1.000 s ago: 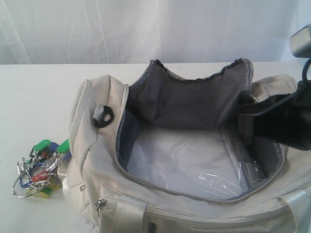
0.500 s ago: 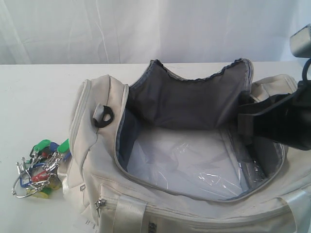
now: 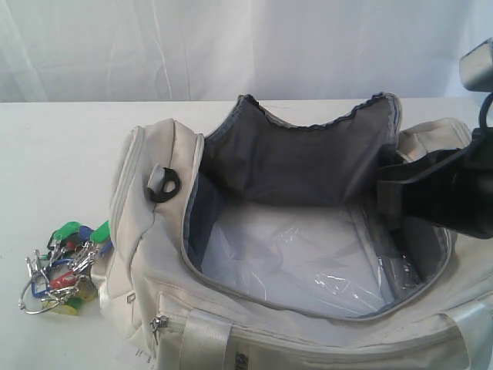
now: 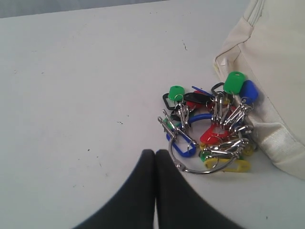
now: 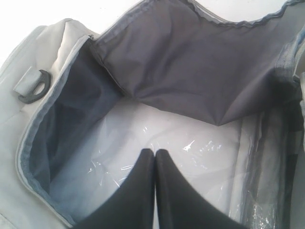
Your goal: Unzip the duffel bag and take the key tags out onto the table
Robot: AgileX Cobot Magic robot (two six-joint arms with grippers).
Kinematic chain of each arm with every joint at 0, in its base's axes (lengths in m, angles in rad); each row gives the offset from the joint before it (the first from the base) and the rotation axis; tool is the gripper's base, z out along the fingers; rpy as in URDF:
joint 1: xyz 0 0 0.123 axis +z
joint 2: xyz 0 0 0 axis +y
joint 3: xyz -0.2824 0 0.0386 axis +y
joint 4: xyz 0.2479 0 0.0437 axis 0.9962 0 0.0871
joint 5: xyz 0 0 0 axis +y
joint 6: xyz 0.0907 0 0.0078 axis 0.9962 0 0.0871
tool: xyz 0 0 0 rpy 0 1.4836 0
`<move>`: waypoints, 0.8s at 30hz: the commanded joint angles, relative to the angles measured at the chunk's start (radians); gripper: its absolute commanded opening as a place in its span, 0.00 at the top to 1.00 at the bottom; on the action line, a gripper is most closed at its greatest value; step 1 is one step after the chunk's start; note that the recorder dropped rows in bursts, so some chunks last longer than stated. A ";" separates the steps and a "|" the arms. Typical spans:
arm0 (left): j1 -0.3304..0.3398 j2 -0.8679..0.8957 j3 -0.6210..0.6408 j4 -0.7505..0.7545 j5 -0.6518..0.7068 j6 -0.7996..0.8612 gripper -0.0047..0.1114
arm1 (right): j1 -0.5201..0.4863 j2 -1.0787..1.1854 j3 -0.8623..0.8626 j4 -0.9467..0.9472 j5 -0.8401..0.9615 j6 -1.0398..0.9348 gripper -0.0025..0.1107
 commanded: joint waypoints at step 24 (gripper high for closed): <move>0.004 -0.004 0.005 -0.009 -0.006 -0.024 0.96 | 0.002 -0.024 0.002 -0.003 -0.005 0.003 0.98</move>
